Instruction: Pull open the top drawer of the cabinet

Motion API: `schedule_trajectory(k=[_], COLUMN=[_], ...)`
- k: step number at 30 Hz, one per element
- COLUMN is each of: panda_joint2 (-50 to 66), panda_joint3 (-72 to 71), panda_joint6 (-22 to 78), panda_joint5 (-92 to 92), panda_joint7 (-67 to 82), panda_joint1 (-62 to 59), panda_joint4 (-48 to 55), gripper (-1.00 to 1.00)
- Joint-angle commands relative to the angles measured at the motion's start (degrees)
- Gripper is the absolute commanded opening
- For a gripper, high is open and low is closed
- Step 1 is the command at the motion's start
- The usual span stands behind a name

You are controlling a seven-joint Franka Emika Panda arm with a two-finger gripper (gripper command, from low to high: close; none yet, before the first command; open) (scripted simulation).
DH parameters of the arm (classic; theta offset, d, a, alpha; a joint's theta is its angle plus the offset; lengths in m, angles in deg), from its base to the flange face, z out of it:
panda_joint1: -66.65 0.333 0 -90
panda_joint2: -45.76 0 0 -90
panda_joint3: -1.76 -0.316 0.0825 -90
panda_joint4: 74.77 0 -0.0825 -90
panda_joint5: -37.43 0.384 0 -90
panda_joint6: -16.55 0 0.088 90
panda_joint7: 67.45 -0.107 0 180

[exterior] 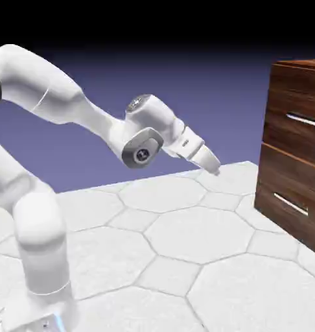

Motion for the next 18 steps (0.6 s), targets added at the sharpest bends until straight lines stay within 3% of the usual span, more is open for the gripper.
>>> schedule_trajectory(k=[1, 18], panda_joint2=[-0.4, -7.9], panda_joint3=[-1.6, -27.9], panda_joint6=[0.2, 3.9], panda_joint5=[2.5, 44.9], panda_joint7=[0.1, 2.5], panda_joint1=[-1.9, -34.3], panda_joint4=[1.2, 22.4], gripper=[1.00, 1.00])
